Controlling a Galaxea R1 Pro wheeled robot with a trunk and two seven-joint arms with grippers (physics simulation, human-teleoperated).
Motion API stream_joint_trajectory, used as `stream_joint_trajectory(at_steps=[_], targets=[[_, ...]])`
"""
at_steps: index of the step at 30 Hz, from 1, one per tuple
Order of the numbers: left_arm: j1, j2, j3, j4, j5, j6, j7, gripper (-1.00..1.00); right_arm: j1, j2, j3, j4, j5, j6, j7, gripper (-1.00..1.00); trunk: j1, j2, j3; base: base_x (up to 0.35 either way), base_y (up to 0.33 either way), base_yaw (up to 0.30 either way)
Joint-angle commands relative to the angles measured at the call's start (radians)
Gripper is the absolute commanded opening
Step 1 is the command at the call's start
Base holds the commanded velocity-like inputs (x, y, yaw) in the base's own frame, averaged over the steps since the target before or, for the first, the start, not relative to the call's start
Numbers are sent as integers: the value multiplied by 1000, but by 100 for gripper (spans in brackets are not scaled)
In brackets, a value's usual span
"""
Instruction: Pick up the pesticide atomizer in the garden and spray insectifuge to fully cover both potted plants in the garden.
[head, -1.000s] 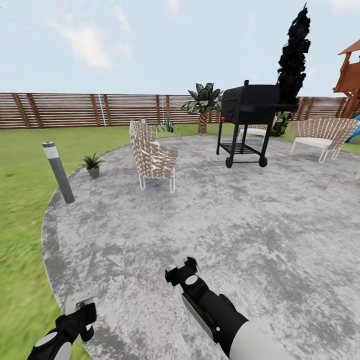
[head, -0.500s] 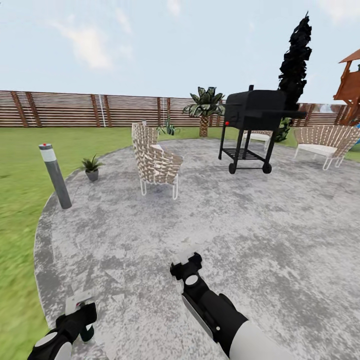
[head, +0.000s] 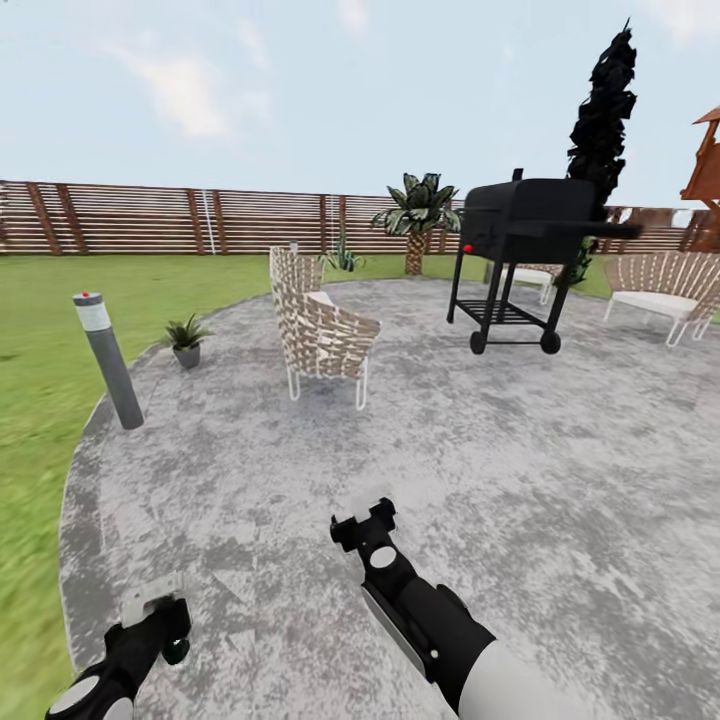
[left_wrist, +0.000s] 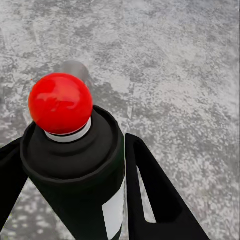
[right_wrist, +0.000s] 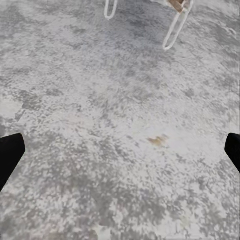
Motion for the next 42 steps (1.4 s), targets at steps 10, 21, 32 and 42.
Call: stream_joint_trajectory(at_steps=[10, 21, 32, 42], targets=[[13, -1, 0, 1, 4, -43, 1, -100, 0, 0, 4, 8, 9, 2, -6, 100, 0, 0, 0, 316, 44, 256], [14, 0, 0, 2, 2, -42, 3, -100, -20, 0, -2, 180, 1, -70, -4, 100, 0, 0, 0, 321, 0, 265], [14, -2, -2, 5, 1, -42, 3, -100, -26, 0, -4, 185, -1, -89, 4, 100, 0, 0, 0, 321, 0, 180], [14, -2, -5, 6, 0, -43, 3, -100, -32, 0, -11, 191, -6, -82, 5, 100, 0, 0, 0, 321, 1, 1]])
